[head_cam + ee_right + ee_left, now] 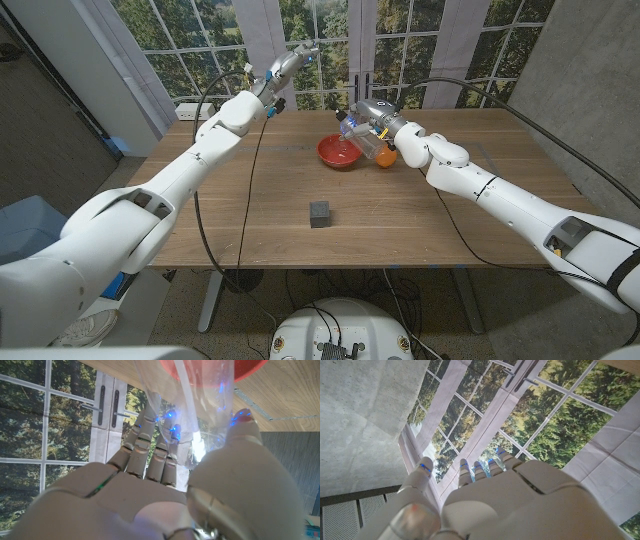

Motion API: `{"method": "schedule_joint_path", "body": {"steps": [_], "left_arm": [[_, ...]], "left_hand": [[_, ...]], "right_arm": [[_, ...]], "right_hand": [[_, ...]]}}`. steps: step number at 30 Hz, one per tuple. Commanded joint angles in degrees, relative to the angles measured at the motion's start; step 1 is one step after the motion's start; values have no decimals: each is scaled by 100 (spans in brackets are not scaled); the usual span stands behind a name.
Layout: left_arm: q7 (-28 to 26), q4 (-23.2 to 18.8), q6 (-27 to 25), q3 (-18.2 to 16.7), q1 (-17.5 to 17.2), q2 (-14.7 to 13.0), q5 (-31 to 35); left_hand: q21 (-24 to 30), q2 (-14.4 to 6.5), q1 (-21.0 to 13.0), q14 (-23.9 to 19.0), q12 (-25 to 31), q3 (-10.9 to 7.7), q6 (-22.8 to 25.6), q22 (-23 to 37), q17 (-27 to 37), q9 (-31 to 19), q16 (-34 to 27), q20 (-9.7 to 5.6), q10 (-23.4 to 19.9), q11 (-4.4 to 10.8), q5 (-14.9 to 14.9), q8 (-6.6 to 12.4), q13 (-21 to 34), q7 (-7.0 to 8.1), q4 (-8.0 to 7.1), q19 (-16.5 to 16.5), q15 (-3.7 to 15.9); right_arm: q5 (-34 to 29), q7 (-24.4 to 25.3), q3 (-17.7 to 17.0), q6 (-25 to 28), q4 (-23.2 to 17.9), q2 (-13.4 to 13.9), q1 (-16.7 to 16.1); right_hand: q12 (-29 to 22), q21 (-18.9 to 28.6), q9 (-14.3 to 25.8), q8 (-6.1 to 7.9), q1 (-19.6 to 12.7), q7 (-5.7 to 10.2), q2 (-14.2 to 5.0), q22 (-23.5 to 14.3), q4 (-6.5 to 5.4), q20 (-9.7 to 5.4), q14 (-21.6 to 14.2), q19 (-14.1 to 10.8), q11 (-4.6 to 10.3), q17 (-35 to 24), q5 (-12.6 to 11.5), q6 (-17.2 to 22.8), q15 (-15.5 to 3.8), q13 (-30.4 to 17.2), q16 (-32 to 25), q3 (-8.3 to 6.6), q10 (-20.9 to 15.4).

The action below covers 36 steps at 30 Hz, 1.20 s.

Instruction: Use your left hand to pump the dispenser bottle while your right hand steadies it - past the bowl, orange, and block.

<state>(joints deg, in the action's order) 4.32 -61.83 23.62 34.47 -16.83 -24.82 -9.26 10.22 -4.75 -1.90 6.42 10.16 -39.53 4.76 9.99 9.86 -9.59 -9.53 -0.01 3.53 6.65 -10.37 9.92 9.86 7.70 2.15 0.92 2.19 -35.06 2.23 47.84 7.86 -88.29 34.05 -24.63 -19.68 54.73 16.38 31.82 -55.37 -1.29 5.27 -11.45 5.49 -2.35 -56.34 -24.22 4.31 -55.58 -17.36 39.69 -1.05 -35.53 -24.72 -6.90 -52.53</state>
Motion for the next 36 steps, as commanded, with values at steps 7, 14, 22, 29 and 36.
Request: {"method": "schedule_joint_path", "body": {"steps": [7, 14, 22, 29, 36], "left_arm": [[203, 296, 42, 374, 242, 160, 372], [275, 645, 246, 414, 303, 324, 299], [242, 990, 551, 544, 416, 460, 451], [138, 1132, 679, 675, 502, 513, 680], [196, 1523, 935, 726, 599, 704, 614]], "left_hand": [[-29, -163, 48, 428, -15, 78, -268, 14, -7, -19, 19, -23, 297, 2, -31, -28, 14, 42, 42, 401, 67], [-17, -127, 46, 470, -11, 105, -301, 14, -12, -19, 9, -17, 342, -6, -29, -21, 14, 57, 65, 444, 49], [-12, -116, 40, 504, 3, 119, -312, 16, -14, -18, 1, -28, 347, -12, -30, -11, 13, 68, 81, 493, 40], [-8, -117, 40, 553, -12, 134, -358, 17, -13, -18, -5, -34, 433, -9, -31, -14, 13, 106, 89, 553, 34], [18, -135, 61, 625, 3, 171, -433, 20, -2, -18, -29, -31, 513, -19, -33, -4, 13, 101, 72, 631, 34]], "right_arm": [[3, -8, 25, 122, 88, -89, 76], [-2, 23, 59, 68, 159, -96, 119], [52, -48, 67, 87, 211, -120, 162], [-38, 13, 116, 133, 235, -120, 175], [-3, 3, 117, 94, 257, -123, 206]], "right_hand": [[21, 95, 15, 52, -1456, 1027, -1429, 4, -37, -952, -810, 32, 668, -57, -38, 1099, -1211, -31, 28, -25, -744], [23, 114, 11, 49, -1464, 1019, -1423, 7, -36, -953, -824, 42, 657, -72, -38, 1108, -1210, -40, 35, -19, -763], [28, 133, 9, 48, -1471, 1020, -1423, 10, -37, -955, -842, 55, 662, -89, -40, 1120, -1210, -60, 40, -14, -763], [30, 152, 3, 48, -1480, 999, -1422, 12, -36, -956, -860, 69, 666, -108, -42, 1142, -1210, -81, 46, -8, -772], [27, 171, 1, 43, -1494, 998, -1421, 14, -33, -959, -879, 80, 662, -127, -45, 1142, -1208, -100, 50, -4, -795]]}}
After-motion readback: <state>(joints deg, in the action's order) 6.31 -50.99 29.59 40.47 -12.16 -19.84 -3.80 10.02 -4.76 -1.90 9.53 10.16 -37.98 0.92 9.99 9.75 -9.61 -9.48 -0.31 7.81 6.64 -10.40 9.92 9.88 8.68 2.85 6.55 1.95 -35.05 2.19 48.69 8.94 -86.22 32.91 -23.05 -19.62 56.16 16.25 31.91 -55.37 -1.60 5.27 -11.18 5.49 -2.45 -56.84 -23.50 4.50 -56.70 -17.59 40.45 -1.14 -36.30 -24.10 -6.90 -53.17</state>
